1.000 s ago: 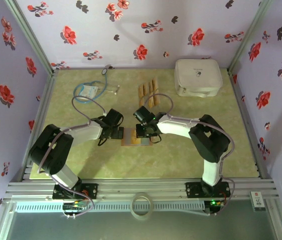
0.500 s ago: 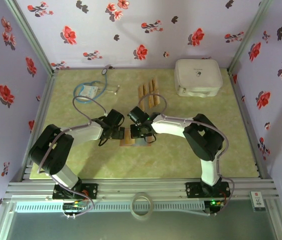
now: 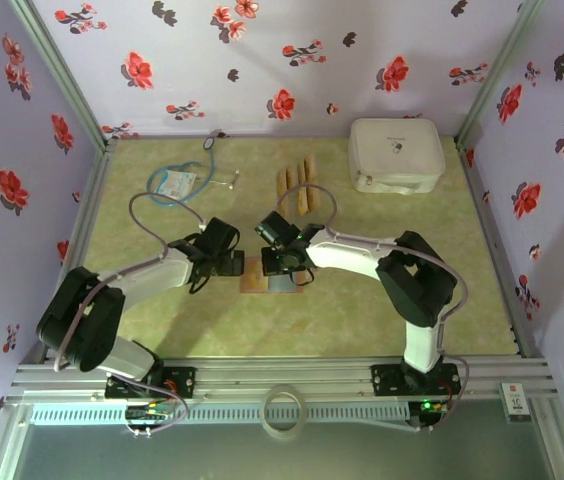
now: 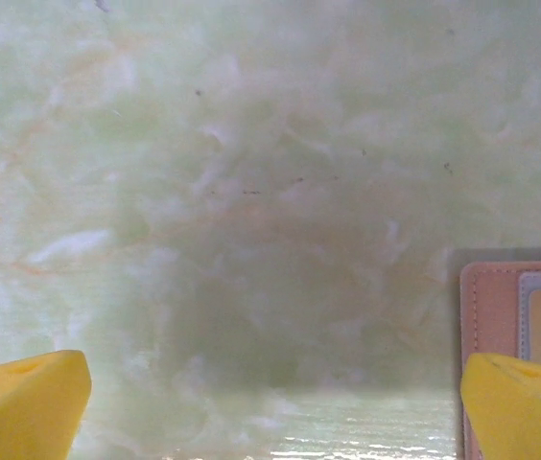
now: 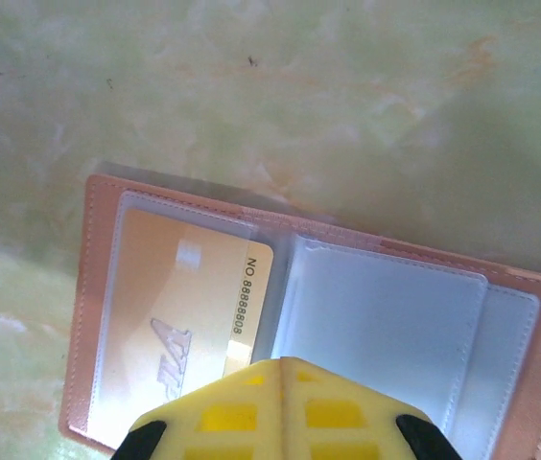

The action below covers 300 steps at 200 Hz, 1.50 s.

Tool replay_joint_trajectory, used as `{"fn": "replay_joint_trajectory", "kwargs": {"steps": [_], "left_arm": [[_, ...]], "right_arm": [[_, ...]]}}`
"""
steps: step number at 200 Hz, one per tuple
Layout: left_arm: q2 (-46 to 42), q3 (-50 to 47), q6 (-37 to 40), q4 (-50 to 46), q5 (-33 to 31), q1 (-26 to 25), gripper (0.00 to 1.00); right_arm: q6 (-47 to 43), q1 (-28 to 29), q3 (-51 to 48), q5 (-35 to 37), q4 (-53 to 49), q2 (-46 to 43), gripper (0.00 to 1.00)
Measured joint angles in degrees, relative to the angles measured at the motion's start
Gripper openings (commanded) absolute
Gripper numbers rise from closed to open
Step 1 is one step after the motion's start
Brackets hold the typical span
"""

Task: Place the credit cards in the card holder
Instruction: Insert the credit card into the card slot.

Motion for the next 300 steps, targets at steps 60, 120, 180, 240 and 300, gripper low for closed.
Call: {"fn": "replay_joint_trajectory", "kwargs": {"steps": [60,120,180,240,300], "left_arm": [[1.2,-1.4,0.0,-0.3,0.0,0.3,1.00],[3.6,-1.4,0.0,0.0,0.0,0.3,1.00],[4.8,-1.4,0.0,0.9,0.5,0.3,1.00],[5.0,-1.4,0.0,1.1,0.7,0.3,1.00],[5.0,-1.4,0.0,1.2,0.9,0.3,1.00]], "right_arm": [[0.1,0.0,-0.3,-0.5,0.1,-0.7,0.00],[0.1,0.0,0.5,-1.9,1.2,1.7,0.00],[0.2,0.0,0.7,-2.6,1.6,3.4,0.00],[0.2,0.5,2.1,-3.5,2.2,4.6,0.00],[0.2,1.0,3.6,-3.9,2.4,6.1,0.00]]}}
